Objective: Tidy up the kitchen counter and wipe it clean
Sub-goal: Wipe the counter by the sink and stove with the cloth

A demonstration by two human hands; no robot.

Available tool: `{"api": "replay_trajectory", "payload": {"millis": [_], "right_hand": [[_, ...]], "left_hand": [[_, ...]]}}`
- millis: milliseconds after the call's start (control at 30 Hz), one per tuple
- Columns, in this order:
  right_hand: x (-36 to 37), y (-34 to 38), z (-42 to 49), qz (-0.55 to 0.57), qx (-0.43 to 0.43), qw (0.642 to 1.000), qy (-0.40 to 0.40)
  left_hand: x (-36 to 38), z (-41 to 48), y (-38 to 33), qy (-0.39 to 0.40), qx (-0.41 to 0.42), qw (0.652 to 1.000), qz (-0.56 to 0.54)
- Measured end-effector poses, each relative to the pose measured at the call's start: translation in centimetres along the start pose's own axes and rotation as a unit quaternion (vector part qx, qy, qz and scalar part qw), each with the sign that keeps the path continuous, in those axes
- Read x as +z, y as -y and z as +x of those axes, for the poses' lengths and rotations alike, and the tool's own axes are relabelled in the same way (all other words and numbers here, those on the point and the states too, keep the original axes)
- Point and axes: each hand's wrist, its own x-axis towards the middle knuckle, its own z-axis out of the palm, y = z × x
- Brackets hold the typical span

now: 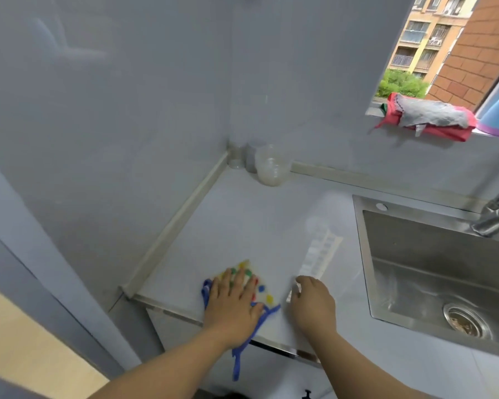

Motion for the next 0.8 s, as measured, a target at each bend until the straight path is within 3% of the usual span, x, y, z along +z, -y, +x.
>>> {"api": "replay_trajectory", "payload": {"millis": [100,200,333,400,467,567,667,800], "right_hand": [[-0.3,0.1,-0.3,0.01,0.007,1.0,-0.001],[-0.7,0.1,-0.7,0.011,0.002,1.0,0.003],[-0.8,-0.2,-1.5,0.005,0.01,1.0,0.004],[-0.7,-0.3,-1.6,0.003,0.018,1.0,0.008],[-0.7,-0.1,-1.5,0.007,0.022,1.0,0.013],[-0.5,0.0,-1.6,0.015,0.024,1.0,0.014],[-0.5,0.1,-2.3,0.021,0.029,0.999,0.014],[0.4,2.6,-3.3,0.033,-0.018,0.999,-0.007]], "left_hand": [[0.4,-0.2,0.2,0.011,0.051,0.998,0.036],[-0.4,0.5,5.2,-0.024,-0.057,0.998,0.01],[-1.2,0.4,7.9,-0.004,-0.17,0.985,-0.008],[-0.7,0.2,4.5,-0.02,-0.126,0.992,-0.008],[0.4,-0.8,-0.4,-0.027,-0.008,1.0,0.008],[0.7,-1.7,-3.0,0.048,0.091,0.995,0.016],[0.2,-1.0,0.4,0.04,0.061,0.997,0.023],[-1.2,0.7,2.4,0.096,-0.006,0.992,-0.075]]}}
